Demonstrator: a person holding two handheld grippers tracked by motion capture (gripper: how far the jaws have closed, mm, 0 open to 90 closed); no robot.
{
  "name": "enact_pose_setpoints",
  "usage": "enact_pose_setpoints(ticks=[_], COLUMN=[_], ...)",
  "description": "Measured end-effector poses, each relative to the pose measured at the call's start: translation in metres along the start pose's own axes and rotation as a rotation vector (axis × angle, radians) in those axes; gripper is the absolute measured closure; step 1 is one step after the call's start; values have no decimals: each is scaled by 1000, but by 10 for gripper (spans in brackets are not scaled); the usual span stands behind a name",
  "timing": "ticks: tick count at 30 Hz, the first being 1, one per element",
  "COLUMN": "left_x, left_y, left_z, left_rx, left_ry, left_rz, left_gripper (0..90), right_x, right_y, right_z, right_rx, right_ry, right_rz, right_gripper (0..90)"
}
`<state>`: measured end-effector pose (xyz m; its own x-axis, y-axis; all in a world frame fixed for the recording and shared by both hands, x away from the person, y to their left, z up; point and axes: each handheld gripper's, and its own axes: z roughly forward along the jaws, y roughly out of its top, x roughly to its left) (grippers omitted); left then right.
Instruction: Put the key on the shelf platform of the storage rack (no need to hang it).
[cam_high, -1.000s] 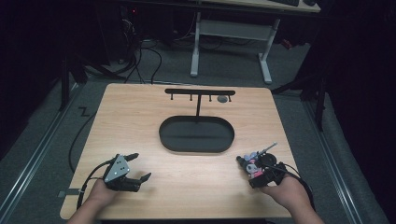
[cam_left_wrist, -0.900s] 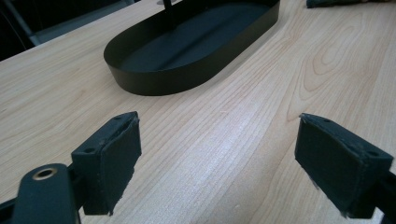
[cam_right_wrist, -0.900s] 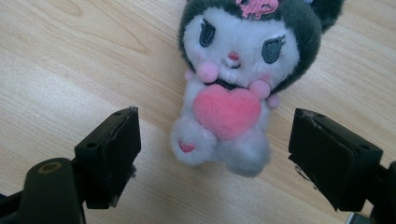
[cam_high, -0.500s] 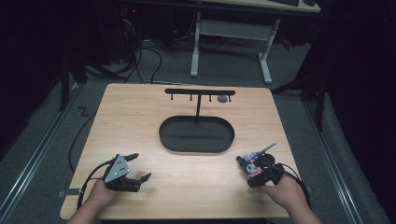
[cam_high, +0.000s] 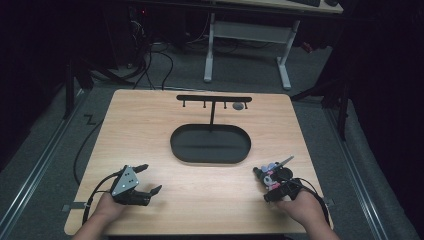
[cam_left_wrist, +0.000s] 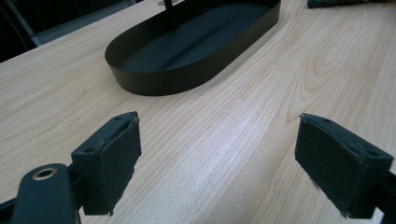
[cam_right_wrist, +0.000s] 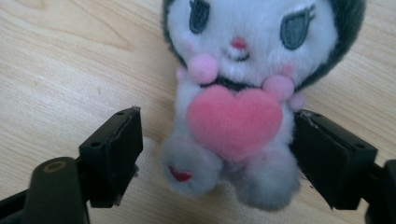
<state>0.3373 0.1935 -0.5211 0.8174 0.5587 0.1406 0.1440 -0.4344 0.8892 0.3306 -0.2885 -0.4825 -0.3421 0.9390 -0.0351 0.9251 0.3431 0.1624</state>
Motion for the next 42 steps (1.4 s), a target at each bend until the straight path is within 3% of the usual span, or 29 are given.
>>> enact_pose_setpoints(ticks=[6,13,16,20,27,30,34,42], left_x=[0,1,1,1,1,1,1,1], left_y=[0,0,0,-1,-1,-1,-1,-1], left_z=[0,-1,-1,-1,-1,-1,-1,-1], left_rx=[0,-5,-6,-6,-5,-4,-5,-5], left_ry=[1,4,2,3,5,6,6,5], left_rz=[-2,-9,-9,-15,-13,-15,-11,-9], left_gripper=[154,154,154,154,154,154,154,154], right_x=[2,2,1,-2,-3,-3,-2,3], right_y=[6,2,-1,-3,-3,-1,4,9], right_z=[-8,-2,0,1,-1,-7,-22,-31], right_rx=[-16,-22,-31,-35,-42,-42,-84,-91], right_ry=[-10,-6,-10,-16,-19,-23,-26,-29], right_rz=[4,15,23,37,35,36,30,6], right_gripper=[206,233,268,394,465,474,474,473])
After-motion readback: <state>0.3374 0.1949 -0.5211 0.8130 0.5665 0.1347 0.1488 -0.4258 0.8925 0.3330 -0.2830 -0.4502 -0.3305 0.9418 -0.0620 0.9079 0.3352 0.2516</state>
